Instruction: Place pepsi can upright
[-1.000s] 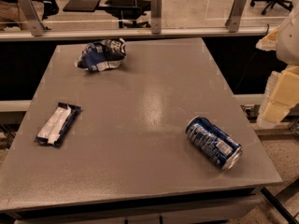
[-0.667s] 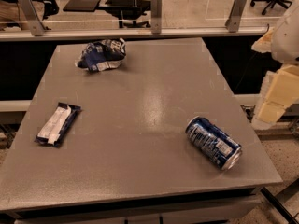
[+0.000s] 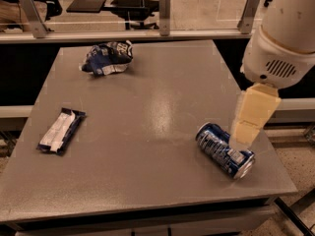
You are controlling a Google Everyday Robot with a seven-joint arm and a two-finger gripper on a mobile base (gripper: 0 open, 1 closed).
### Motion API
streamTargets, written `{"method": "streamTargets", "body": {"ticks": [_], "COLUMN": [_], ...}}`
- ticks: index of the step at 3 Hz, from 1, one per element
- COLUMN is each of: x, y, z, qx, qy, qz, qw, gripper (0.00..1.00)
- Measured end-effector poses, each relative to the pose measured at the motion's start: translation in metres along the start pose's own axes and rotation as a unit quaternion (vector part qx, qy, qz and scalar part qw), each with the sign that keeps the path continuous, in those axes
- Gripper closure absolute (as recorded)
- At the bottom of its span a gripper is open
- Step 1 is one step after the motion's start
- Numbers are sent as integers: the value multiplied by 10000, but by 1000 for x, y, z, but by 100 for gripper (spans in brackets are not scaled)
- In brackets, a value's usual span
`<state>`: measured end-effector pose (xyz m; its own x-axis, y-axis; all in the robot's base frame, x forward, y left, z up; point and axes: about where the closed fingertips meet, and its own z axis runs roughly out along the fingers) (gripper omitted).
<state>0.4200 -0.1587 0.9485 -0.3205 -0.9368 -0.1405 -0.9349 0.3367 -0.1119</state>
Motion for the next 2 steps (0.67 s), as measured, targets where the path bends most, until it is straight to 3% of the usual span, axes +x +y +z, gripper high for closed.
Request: {"method": "streamTargets", "body": {"ticks": [1, 2], "x": [0, 3], "y": [-2, -2], "z": [28, 60], "qx": [-20, -113], "qy": [297, 530], "qz": [497, 1202], "qw": [9983, 9913], "gripper": [0, 0]}}
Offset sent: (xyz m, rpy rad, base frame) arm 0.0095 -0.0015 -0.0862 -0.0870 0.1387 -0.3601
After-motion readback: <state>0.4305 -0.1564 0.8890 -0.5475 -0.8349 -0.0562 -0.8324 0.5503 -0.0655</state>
